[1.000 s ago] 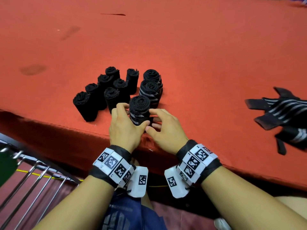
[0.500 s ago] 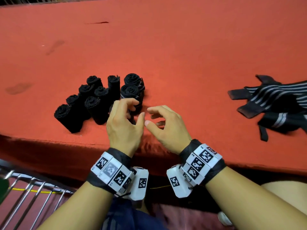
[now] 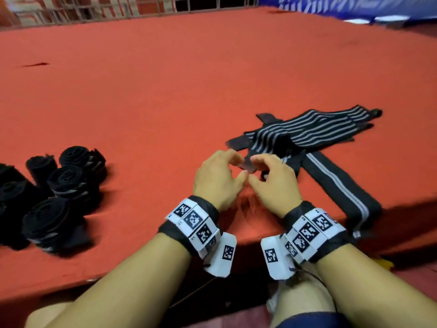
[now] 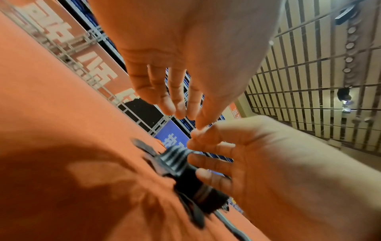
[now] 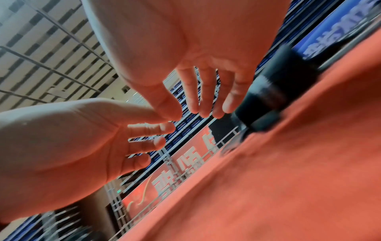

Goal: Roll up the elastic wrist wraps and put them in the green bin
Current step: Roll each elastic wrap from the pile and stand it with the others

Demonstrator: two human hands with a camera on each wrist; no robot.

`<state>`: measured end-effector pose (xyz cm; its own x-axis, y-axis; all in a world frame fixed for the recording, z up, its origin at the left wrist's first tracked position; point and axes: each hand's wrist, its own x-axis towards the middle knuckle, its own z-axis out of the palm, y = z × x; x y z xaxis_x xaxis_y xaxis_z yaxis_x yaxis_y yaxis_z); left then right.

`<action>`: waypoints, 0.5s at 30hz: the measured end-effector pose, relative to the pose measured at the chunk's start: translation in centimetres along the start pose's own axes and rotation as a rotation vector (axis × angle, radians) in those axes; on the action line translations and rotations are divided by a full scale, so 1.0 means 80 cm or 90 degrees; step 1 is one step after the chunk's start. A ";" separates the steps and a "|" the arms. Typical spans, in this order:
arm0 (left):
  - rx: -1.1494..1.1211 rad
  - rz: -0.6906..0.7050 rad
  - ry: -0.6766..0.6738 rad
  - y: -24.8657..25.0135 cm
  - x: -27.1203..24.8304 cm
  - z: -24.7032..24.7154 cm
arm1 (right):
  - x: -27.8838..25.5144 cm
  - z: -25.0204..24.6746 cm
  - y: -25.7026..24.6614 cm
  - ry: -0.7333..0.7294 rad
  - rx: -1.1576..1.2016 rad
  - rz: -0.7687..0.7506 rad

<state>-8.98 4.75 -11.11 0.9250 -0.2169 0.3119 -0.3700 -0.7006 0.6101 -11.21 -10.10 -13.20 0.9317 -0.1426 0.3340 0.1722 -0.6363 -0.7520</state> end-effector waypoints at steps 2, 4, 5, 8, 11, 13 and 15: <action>0.001 0.009 -0.041 0.019 0.016 0.025 | 0.001 -0.016 0.025 -0.019 -0.027 0.015; 0.006 0.013 -0.061 0.029 0.028 0.046 | -0.006 -0.020 0.043 -0.045 -0.005 0.018; 0.009 0.009 -0.065 0.032 0.032 0.055 | -0.011 -0.020 0.049 -0.051 0.010 0.016; -0.007 -0.010 -0.076 0.031 0.041 0.072 | -0.018 -0.015 0.063 -0.026 0.045 0.013; -0.076 -0.061 -0.122 0.019 0.044 0.084 | -0.014 -0.014 0.066 0.012 0.096 0.047; -0.115 -0.102 -0.158 0.012 0.043 0.087 | -0.014 -0.013 0.067 0.021 0.100 0.052; -0.145 -0.119 -0.169 0.007 0.043 0.089 | -0.014 -0.012 0.069 0.022 0.072 0.076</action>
<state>-5.37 -1.23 -14.87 0.9573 -0.2890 -0.0010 -0.1752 -0.5830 0.7934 -11.59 -14.16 -17.20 0.9366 -0.2397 0.2558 0.0972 -0.5235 -0.8465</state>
